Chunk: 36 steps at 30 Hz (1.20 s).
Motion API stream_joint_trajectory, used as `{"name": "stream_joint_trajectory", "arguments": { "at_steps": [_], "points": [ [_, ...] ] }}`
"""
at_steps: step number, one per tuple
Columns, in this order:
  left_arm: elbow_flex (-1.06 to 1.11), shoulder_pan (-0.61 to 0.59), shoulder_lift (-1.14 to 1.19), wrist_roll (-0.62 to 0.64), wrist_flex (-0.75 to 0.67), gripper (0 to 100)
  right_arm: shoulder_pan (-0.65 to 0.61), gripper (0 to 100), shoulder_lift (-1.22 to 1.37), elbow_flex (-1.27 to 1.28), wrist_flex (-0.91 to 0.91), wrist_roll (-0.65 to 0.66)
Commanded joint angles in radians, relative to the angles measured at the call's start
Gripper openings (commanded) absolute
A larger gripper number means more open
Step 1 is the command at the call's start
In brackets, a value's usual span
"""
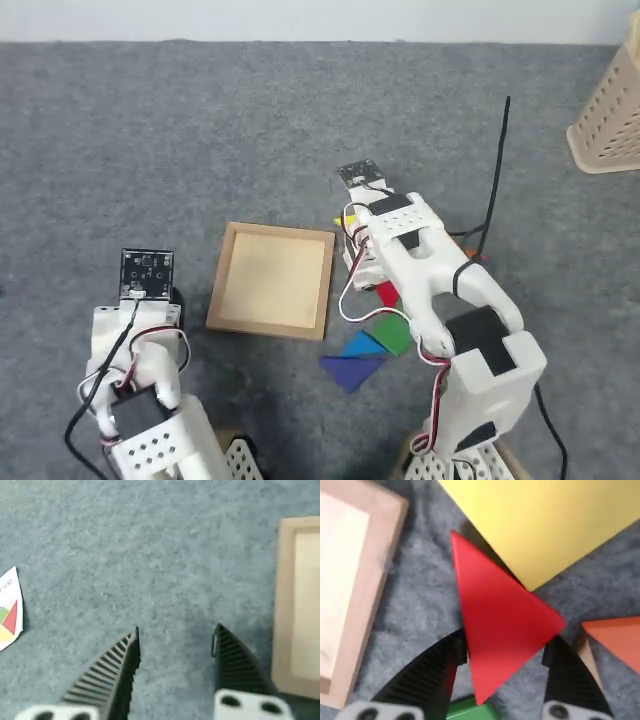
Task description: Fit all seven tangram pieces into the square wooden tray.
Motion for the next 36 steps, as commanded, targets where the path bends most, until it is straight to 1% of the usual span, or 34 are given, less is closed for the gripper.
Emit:
{"name": "stream_joint_trajectory", "arguments": {
  "at_steps": [1, 7, 16, 23, 25, 28, 30, 36],
  "points": [
    [-0.005, 0.002, -0.009, -0.008, 0.002, 22, -0.015, 22.8, -0.104, 0.002, 0.002, 0.000],
    [-0.005, 0.002, -0.009, -0.008, 0.002, 22, -0.016, 34.4, -0.145, -0.005, 0.022, 0.120],
    [-0.005, 0.002, -0.009, -0.008, 0.002, 22, -0.015, 34.7, -0.036, -0.011, -0.105, 0.198],
    [-0.005, 0.002, -0.009, -0.008, 0.002, 22, -0.015, 34.7, 0.016, -0.011, -0.107, 0.203],
    [-0.005, 0.002, -0.009, -0.008, 0.002, 22, -0.015, 33.1, 0.016, -0.011, -0.105, 0.199],
    [-0.005, 0.002, -0.009, -0.008, 0.002, 22, -0.015, 24.8, 0.016, -0.011, -0.077, 0.161],
    [-0.005, 0.002, -0.009, -0.008, 0.002, 22, -0.015, 21.3, 0.018, -0.011, -0.077, 0.158],
    [-0.005, 0.000, -0.009, -0.008, 0.002, 22, -0.015, 18.9, 0.013, -0.018, -0.076, 0.155]
  ]
}}
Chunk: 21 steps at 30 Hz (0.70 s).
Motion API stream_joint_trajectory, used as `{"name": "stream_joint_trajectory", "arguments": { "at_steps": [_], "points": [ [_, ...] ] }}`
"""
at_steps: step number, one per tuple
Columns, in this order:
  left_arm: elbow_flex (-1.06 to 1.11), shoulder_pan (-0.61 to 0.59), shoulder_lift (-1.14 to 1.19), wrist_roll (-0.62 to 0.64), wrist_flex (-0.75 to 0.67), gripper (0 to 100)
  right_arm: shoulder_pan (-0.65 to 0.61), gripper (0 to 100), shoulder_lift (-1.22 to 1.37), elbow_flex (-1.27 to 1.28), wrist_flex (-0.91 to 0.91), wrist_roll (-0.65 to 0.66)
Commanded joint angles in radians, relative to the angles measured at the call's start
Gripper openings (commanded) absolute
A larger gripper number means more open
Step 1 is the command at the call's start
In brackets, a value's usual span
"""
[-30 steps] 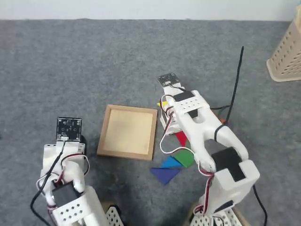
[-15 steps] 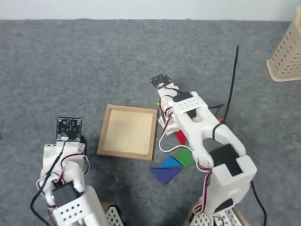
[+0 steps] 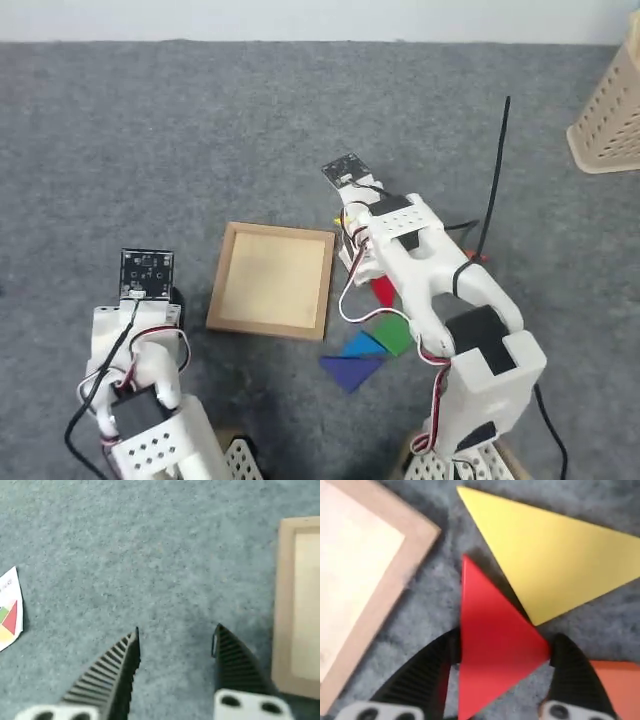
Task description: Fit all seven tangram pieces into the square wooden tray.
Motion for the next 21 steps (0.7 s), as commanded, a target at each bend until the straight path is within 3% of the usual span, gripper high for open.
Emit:
{"name": "stream_joint_trajectory", "arguments": {
  "at_steps": [1, 13, 21],
  "points": [
    [-0.005, 0.000, -0.009, -0.008, 0.002, 22, -0.013, 18.0, -0.016, -0.034, 0.033, -0.017],
    [-0.005, 0.000, -0.009, -0.008, 0.002, 22, -0.022, 17.0, -0.306, -0.018, 0.133, -0.014],
    [-0.005, 0.002, -0.009, -0.008, 0.003, 22, -0.005, 20.7, -0.335, -0.018, 0.165, -0.006]
  ]
}}
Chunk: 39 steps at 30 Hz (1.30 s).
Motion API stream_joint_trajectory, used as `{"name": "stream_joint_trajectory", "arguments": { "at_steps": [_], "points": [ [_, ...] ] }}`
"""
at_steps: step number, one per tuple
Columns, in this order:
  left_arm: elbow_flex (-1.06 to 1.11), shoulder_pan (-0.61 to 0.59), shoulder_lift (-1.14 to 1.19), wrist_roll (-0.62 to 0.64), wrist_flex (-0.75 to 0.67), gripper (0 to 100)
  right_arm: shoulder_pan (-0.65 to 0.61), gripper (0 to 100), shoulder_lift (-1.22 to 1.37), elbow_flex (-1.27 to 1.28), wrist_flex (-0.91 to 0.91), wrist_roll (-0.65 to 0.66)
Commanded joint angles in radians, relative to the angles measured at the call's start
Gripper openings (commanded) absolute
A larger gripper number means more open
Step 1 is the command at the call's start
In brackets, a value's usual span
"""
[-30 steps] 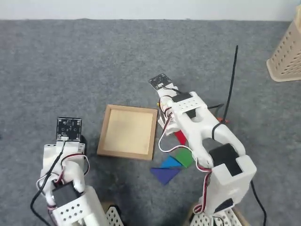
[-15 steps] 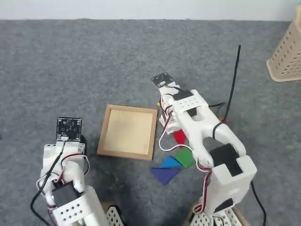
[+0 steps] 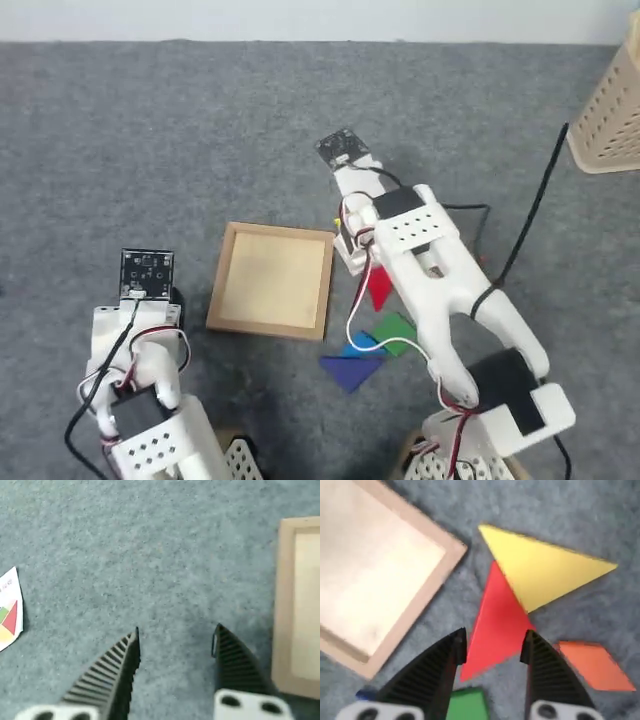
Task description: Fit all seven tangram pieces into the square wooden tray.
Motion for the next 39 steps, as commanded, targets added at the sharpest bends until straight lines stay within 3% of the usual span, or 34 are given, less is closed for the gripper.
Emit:
{"name": "stream_joint_trajectory", "arguments": {
  "at_steps": [1, 11, 18, 39],
  "points": [
    [-0.005, 0.002, -0.009, -0.008, 0.003, 22, 0.035, 22.9, -0.045, -0.006, 0.005, -0.002],
    [-0.005, 0.002, -0.009, -0.008, 0.003, 22, 0.094, 26.7, 0.193, -0.026, -0.094, -0.005],
    [-0.005, 0.002, -0.009, -0.008, 0.002, 22, 0.039, 26.8, 0.303, -0.054, -0.087, -0.002],
    [-0.005, 0.003, -0.009, -0.008, 0.002, 22, -0.062, 31.4, 0.323, -0.063, -0.008, 0.066]
  ]
}}
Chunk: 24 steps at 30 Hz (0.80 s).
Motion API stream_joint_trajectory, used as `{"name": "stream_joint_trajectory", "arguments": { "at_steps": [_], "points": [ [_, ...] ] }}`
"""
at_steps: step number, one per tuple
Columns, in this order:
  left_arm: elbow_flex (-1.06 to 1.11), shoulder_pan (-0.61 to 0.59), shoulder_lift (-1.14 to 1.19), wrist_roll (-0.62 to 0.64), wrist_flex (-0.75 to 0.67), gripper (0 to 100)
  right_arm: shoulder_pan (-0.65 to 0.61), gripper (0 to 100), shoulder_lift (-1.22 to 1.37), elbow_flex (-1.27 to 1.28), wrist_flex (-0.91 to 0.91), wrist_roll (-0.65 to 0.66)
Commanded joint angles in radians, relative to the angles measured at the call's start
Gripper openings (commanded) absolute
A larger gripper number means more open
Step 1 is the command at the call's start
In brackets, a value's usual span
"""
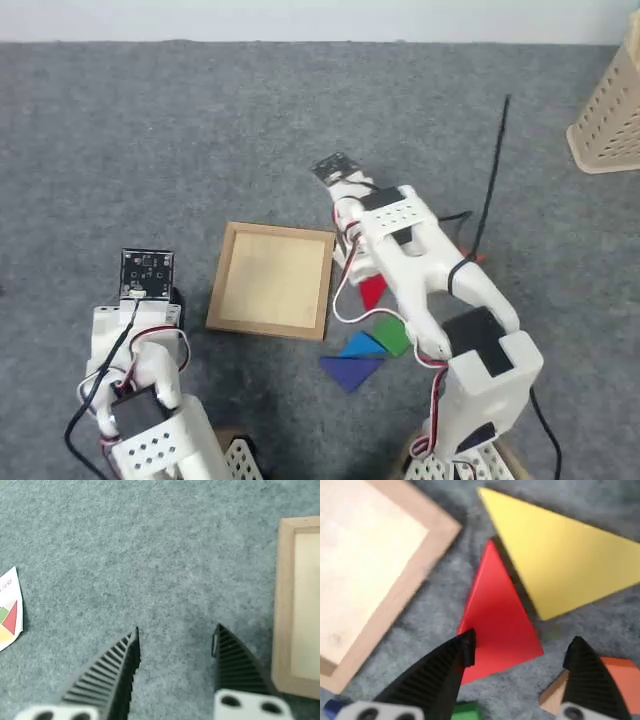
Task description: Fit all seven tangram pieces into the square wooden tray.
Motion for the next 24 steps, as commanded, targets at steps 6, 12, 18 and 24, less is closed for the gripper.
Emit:
{"name": "stream_joint_trajectory", "arguments": {
  "at_steps": [6, 12, 18, 24],
  "points": [
    [-0.005, 0.003, -0.009, -0.008, 0.002, 22, -0.047, 31.4, 0.028, 0.009, 0.036, 0.021],
    [-0.005, 0.003, -0.009, -0.008, 0.002, 22, -0.007, 31.4, -0.097, 0.017, 0.041, -0.003],
    [-0.005, 0.005, -0.009, -0.008, 0.002, 22, -0.031, 31.4, -0.209, 0.143, -0.051, -0.003],
    [-0.005, 0.005, -0.009, -0.008, 0.002, 22, -0.042, 31.4, -0.173, 0.175, -0.085, 0.000]
  ]
}}
